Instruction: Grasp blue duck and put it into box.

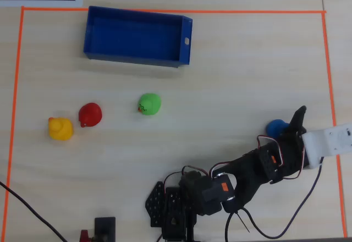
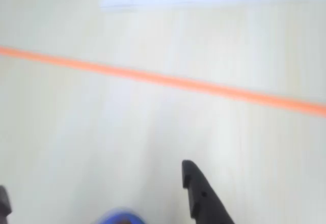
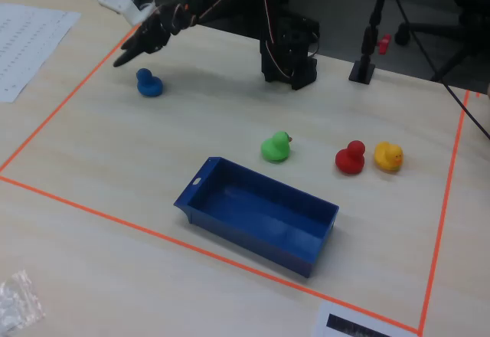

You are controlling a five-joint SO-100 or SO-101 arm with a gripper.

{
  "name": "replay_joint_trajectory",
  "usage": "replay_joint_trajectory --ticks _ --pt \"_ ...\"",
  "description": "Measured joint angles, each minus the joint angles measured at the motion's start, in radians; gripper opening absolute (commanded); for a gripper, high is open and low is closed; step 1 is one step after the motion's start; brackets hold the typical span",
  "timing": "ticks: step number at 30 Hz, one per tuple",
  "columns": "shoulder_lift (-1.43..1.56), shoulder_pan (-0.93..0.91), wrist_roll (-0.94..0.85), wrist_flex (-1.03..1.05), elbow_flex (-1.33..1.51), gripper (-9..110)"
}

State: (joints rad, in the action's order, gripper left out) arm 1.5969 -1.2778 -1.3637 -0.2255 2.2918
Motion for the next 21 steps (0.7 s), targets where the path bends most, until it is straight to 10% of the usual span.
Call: replay_joint_trajectory --ticks 21 --pt "0.181 0.021 0.012 0.008 0.199 45"
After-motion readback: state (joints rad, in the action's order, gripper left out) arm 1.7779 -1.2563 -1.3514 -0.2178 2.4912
